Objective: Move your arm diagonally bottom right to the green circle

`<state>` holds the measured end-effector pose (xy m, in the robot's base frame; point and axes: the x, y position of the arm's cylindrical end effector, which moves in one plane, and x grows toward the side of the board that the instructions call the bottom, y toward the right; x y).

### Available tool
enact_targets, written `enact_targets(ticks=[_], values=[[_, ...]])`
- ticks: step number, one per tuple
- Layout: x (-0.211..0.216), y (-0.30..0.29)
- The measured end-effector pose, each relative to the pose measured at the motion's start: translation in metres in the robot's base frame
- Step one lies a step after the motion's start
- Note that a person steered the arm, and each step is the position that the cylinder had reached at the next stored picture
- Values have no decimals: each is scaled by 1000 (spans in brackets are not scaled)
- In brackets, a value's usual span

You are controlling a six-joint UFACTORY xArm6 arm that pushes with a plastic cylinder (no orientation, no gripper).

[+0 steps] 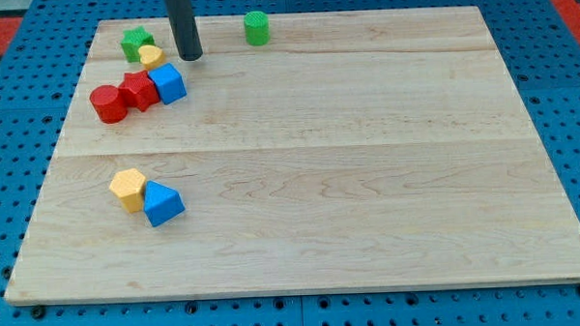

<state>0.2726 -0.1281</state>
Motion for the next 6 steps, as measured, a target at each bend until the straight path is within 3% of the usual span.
enact_targets(ticks=[2, 5, 6], values=[[22, 121], [26, 135], [49, 139]])
